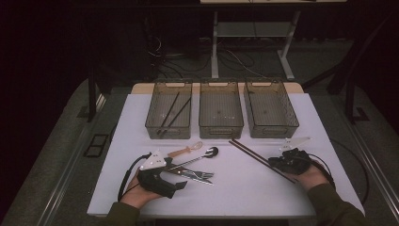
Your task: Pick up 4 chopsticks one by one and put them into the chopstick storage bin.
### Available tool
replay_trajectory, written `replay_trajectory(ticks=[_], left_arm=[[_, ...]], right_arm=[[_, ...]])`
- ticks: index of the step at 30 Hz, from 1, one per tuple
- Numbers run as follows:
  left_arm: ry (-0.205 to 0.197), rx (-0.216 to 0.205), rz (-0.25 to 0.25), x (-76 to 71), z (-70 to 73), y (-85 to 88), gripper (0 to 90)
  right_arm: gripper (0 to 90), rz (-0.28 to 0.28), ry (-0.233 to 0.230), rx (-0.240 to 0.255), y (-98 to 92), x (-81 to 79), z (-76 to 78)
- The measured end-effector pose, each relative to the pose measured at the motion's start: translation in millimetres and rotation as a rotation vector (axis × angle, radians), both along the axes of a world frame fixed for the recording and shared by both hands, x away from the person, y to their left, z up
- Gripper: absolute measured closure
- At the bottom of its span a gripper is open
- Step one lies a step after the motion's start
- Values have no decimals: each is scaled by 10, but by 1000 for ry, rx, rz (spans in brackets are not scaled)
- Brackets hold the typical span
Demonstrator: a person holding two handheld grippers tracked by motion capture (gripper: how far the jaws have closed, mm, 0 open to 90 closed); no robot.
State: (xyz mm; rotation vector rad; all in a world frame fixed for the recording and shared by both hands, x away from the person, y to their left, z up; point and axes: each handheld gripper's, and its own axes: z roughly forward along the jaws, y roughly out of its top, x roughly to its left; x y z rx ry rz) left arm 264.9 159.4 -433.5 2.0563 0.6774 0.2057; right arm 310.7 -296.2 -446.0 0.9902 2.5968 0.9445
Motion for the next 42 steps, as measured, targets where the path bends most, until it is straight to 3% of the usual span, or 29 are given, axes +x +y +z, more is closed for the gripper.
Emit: replay_trajectory(ticks=[15,23,37,42], left_arm=[[-1,-2,-4,-1,6,3,0],[-1,-1,-4,-2,6,3,0],[-1,-6,-3,-6,8,11,0],[-23,7,-7,-11,12,28,0]], right_arm=[[849,13,-5,21,-43,0,2],[848,2,2,76,-96,-15,57],[849,36,-10,142,-137,-87,238],[848,32,-13,160,-124,-108,313]])
